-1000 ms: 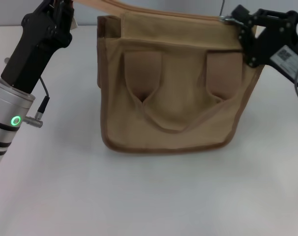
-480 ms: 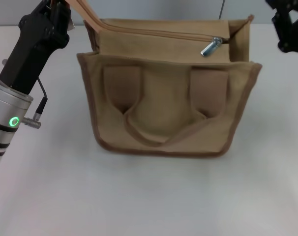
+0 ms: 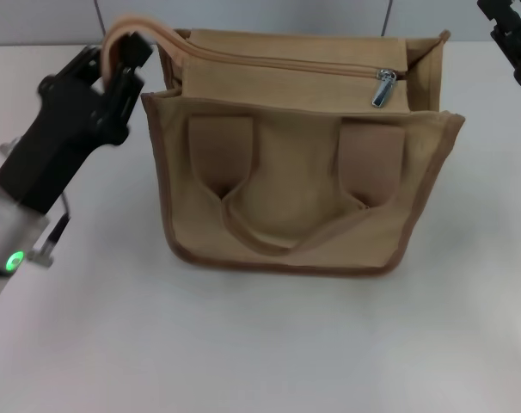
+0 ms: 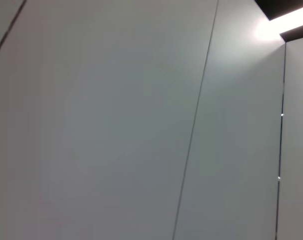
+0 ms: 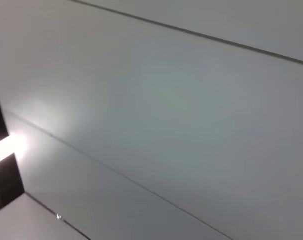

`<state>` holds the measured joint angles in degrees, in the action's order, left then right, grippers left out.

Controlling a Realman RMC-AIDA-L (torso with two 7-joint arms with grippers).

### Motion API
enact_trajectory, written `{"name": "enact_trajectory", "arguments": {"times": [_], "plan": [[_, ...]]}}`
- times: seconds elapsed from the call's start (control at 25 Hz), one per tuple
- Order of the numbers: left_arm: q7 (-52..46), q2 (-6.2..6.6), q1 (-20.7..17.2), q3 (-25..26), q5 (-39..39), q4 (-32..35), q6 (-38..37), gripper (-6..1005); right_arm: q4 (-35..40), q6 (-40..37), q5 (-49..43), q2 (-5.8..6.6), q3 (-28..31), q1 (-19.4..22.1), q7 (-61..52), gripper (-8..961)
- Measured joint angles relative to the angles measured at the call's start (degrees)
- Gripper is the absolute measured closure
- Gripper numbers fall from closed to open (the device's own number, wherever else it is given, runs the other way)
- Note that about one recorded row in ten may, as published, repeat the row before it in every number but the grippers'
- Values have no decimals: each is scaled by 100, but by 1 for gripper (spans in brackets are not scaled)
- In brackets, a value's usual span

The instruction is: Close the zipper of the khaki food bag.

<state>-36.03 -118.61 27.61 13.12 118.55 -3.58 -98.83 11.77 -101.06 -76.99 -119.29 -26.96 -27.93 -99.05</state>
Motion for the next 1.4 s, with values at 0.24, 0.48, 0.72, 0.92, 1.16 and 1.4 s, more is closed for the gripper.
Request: {"name": "enact_trajectory", "arguments": {"times": [0.24, 0.48, 0.72, 0.92, 1.16, 1.4], "plan": [[3, 8, -796, 28, 2, 344, -389, 690, -165, -536, -40, -8, -84, 128, 1876, 438], [21, 32, -1695, -823, 75, 1150, -1125, 480, -150, -1214, -151, -14, -881, 190, 3614, 261], [-11, 143, -1900, -2730, 72, 1740, -1614, 240, 633, -1120, -956, 15, -1960, 201, 4371, 236], [-22, 144, -1607, -3581, 77, 1855, -1481, 183, 911, -890, -2003, 11, -2002, 214, 4733, 236], [-381, 64, -1266, -3977, 78, 2228, -1348, 175, 937, -549, -2892, -3, -2008, 276, 4996, 236], [-536, 54, -1151, -4141, 75, 2271, -1043, 175, 868, -431, -3043, -24, -2013, 461, 5293, 236]]}}
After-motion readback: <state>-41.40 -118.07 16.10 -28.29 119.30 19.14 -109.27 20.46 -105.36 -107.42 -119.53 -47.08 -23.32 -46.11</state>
